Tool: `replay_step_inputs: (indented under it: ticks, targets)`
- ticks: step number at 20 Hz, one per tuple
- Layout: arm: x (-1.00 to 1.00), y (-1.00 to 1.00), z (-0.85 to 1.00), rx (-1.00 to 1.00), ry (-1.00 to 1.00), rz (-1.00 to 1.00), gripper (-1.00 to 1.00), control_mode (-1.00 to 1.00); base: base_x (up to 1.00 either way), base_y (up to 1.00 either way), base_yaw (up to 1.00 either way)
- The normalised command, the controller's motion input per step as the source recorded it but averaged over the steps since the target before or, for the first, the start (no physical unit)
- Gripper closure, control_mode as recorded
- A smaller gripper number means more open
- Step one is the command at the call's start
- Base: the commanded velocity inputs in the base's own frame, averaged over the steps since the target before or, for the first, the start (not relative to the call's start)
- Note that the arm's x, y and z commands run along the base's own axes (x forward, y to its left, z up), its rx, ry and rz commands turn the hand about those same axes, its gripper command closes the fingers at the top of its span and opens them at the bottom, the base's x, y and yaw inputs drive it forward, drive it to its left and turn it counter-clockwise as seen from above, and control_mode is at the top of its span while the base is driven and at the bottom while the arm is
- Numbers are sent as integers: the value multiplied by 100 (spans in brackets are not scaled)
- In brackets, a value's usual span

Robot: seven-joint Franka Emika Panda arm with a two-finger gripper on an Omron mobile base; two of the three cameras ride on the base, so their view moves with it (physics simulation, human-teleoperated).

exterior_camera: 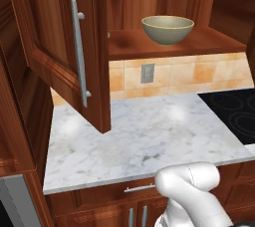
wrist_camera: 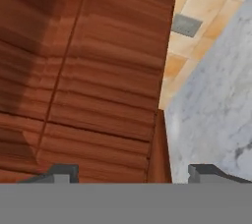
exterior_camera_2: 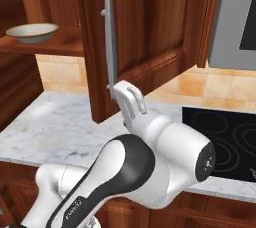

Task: Open the cabinet. Pick the bowls from the counter and place them in the cabinet. Then close the cabinet.

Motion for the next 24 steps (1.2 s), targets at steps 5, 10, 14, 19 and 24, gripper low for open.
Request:
replay_step_inputs:
  ticks: [5, 10, 14, 19, 24]
  targets:
    - [90, 11, 6, -6, 0, -15, -100, -100, 0, 0, 0]
    - [90, 17, 0, -7, 0, -15, -100, -100, 0, 0, 0]
    - [100, 29, 0, -8, 0, -15, -100, -100, 0, 0, 0]
    - [95, 32, 0, -6, -3, -16, -100, -100, 0, 0, 0]
    - [100, 22, 0, -3, -3, -16, -100, -100, 0, 0, 0]
